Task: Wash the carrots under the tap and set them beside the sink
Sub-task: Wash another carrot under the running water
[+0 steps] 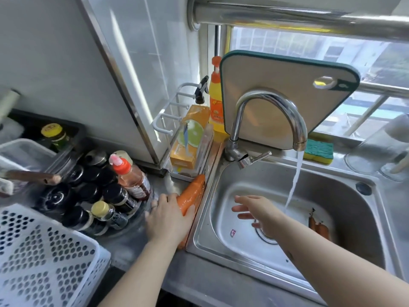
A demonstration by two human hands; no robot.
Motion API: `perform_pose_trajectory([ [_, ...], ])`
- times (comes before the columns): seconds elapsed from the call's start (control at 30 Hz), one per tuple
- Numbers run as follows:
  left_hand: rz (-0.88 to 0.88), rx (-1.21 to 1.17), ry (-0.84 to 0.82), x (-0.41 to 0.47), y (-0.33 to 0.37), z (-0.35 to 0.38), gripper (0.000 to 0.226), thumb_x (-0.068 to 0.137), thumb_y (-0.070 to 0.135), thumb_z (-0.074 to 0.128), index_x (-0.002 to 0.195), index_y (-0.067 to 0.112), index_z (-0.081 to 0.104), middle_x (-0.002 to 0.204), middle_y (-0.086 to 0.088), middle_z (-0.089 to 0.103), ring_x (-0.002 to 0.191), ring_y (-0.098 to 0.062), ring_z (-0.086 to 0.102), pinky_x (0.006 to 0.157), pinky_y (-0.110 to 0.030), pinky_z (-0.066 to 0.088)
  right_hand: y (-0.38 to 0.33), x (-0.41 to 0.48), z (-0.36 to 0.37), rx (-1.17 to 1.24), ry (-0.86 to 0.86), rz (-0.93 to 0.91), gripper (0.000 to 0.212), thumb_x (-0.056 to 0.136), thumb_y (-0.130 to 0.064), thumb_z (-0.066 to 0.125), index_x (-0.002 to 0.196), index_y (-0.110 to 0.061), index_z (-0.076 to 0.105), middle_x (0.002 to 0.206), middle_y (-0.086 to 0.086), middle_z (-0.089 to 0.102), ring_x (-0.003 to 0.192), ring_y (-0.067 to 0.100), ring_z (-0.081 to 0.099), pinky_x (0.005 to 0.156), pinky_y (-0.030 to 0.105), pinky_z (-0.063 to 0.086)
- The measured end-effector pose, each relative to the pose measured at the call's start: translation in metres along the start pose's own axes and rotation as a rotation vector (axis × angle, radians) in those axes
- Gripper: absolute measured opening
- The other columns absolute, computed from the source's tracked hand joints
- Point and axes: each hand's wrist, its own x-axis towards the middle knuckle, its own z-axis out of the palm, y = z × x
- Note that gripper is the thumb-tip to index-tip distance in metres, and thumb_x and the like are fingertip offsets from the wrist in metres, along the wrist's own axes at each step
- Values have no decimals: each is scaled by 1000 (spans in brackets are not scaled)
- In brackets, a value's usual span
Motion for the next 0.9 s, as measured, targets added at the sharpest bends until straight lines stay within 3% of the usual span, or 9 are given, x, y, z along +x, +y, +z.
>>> perform_pose_trajectory([
  [0.27, 99, -16, -70, 1, 5, -5, 66, 87, 54, 48, 142, 29, 23, 137, -1, 35, 122, -26, 45, 92, -40, 43, 8, 11, -4, 19, -5, 7, 21, 92, -35, 58, 106, -20, 60, 91, -2, 71, 84, 17, 61, 83, 35, 38],
  [0.4, 275, 80, 131, 1, 25, -7, 59, 84, 49, 54, 136, 26, 40, 133, -1, 46, 120, -24, 48, 98, -40, 37, 17, 10, -16, -20, 9, -16, 19, 93, -32, 56, 103, -17, 61, 91, -1, 70, 80, 16, 60, 77, 32, 40],
  [0.47, 413, 45, 151, -1, 50, -5, 50, 86, 43, 52, 133, 27, 45, 132, 2, 49, 116, -22, 52, 96, -37, 37, 28, 9, -30, -84, 51, -34, 19, 93, -28, 56, 103, -13, 63, 87, 1, 69, 76, 17, 60, 72, 29, 43],
  [0.6, 592, 20, -111, -6, 106, 19, 43, 95, 40, 40, 137, 30, 38, 136, 6, 45, 119, -17, 50, 93, -32, 37, 68, 14, -78, -338, 187, -12, 16, 92, -25, 57, 93, -12, 66, 92, 7, 69, 81, 19, 60, 73, 27, 47],
  [0.77, 480, 15, -548, -5, 140, 63, 44, 93, 45, 44, 135, 32, 43, 134, 7, 51, 120, -18, 51, 95, -34, 43, 127, 36, -137, -712, 300, 205, 20, 87, -30, 57, 85, -11, 59, 88, 8, 64, 87, 29, 63, 71, 30, 49],
  [0.83, 470, 30, -578, -7, 149, 72, 42, 92, 46, 44, 133, 34, 44, 132, 7, 53, 119, -19, 51, 93, -35, 45, 144, 44, -146, -776, 293, 314, 26, 87, -29, 57, 104, -10, 59, 103, 9, 64, 94, 29, 63, 76, 33, 50],
  [0.9, 469, 36, -584, -7, 156, 78, 41, 93, 46, 43, 132, 35, 44, 131, 7, 53, 119, -19, 51, 92, -35, 44, 156, 56, -148, -848, 310, 342, 49, 86, -23, 56, 133, -12, 45, 123, 9, 56, 99, 30, 63, 76, 34, 50],
])
